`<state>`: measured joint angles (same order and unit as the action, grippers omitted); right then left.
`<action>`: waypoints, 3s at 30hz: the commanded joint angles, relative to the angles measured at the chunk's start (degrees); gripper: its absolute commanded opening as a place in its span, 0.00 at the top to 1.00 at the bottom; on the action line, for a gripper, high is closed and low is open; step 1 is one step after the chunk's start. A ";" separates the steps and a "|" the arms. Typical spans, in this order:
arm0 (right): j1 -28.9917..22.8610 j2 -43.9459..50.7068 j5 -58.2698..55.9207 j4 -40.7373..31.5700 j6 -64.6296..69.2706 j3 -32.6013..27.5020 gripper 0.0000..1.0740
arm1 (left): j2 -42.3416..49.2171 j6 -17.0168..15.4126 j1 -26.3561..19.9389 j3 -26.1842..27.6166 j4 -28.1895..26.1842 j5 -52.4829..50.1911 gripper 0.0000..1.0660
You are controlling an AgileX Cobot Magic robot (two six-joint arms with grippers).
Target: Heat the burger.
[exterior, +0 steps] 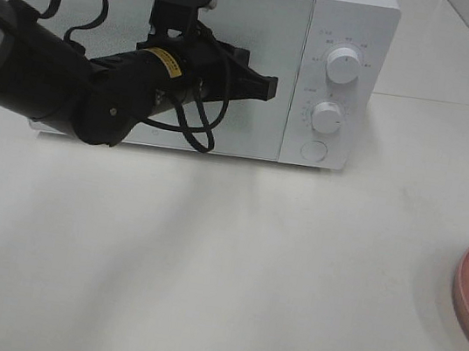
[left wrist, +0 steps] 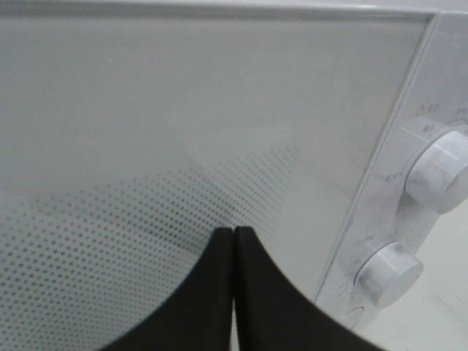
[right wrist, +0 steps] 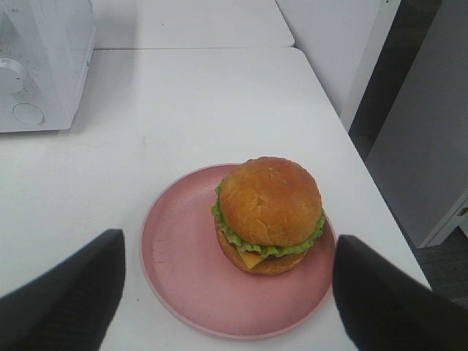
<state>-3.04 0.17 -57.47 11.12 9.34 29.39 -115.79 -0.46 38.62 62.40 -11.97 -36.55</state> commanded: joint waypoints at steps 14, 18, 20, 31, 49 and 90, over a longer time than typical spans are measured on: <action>0.29 1.43 0.29 0.52 0.34 -0.11 0.29 | 8.82 0.92 0.86 1.43 -1.72 34.38 0.82; 0.29 1.43 0.29 0.52 0.34 -0.11 0.29 | 10.77 0.92 0.86 1.43 -1.72 42.46 0.50; 0.29 1.43 0.29 0.52 0.34 -0.11 0.29 | 11.75 0.46 0.86 1.43 -2.18 47.90 0.23; 0.29 1.43 0.29 0.52 0.34 -0.11 0.29 | 18.51 0.92 0.86 1.43 -2.18 81.88 0.06; 0.29 1.43 0.29 0.52 0.34 -0.11 0.29 | 32.37 0.46 -15.81 1.43 0.97 101.41 0.06; 0.29 1.43 0.29 0.52 0.29 -0.11 0.29 | 78.50 6.02 -40.34 -33.58 5.90 96.09 0.06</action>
<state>-3.04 0.17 -57.47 11.12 9.34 29.39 -37.82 5.50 -1.60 29.16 -6.02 60.28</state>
